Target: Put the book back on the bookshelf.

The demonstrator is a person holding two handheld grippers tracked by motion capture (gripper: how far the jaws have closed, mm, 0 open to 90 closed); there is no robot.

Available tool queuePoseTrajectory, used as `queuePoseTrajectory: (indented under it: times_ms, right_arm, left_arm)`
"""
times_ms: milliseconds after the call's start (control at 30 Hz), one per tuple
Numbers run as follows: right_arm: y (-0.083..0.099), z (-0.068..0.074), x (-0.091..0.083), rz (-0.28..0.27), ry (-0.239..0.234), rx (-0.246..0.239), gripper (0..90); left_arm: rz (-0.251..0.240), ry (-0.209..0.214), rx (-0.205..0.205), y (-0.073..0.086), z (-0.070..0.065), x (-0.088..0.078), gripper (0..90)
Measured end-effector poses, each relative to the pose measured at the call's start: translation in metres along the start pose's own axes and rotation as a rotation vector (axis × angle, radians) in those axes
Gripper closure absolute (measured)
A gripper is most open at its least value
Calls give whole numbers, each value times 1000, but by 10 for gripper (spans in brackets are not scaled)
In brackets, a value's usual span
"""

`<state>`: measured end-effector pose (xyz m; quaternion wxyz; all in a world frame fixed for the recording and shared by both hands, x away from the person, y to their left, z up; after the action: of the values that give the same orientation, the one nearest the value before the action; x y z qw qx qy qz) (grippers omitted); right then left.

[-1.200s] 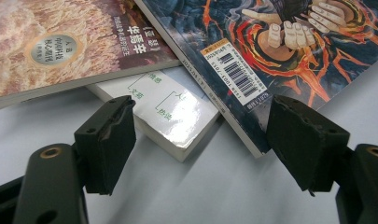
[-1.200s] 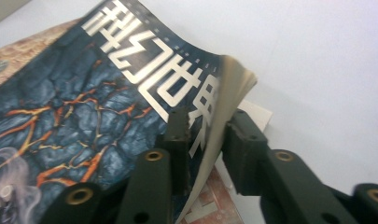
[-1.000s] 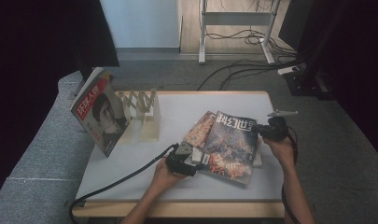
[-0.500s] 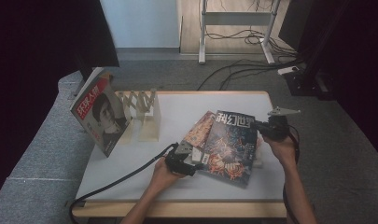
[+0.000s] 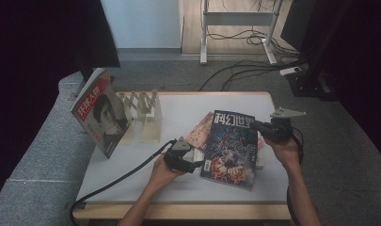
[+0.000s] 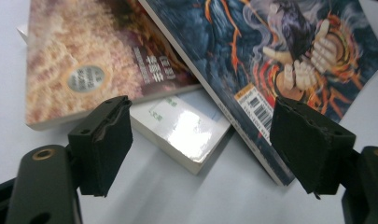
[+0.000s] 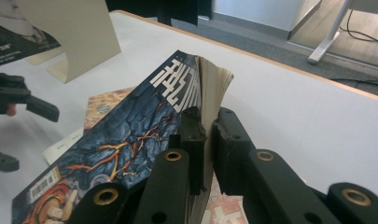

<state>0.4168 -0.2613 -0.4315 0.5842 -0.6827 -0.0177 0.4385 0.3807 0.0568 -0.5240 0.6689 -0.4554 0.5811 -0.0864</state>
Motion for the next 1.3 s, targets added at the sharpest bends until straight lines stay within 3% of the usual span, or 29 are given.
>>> queuePoseTrajectory:
  times_ms: [233, 333, 400, 767, 933, 1133, 1300]
  right_arm:
    - [-4, 7, -8, -11, -11, -19, 816]
    - [-6, 10, -12, -12, -15, -24, 815]
    - [-7, 12, -14, -14, -19, -25, 815]
    - [-10, 19, -22, -23, -37, -33, 814]
    - [-11, 21, -25, -33, -46, -41, 814]
    - [-11, 26, -29, -43, -54, -54, 812]
    - [-12, 29, -31, -55, -61, -63, 810]
  left_arm:
    - [-18, 36, -7, -8, 6, -8, 246]
    - [4, 25, 33, -14, 3, -8, 245]
    - [-4, 49, 25, -19, 4, -8, 247]
    - [61, 92, 60, -26, 6, 23, 276]
    - [72, 164, 64, -27, 5, 36, 303]
    - [53, 219, 73, -30, -1, 39, 414]
    - [65, 209, 66, -30, -2, 36, 469]
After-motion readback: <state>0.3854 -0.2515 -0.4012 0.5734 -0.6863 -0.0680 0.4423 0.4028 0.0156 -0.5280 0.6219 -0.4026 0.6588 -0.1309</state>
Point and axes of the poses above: each handheld gripper's, and its own axes: x roughly forward along the jaws, y roughly out of its underside, z roughly to its left, the point moved 4 cm from there along x, roughly forward along the jaws, and after that the axes turned 7 degrees about z, right-handed, at the moved point
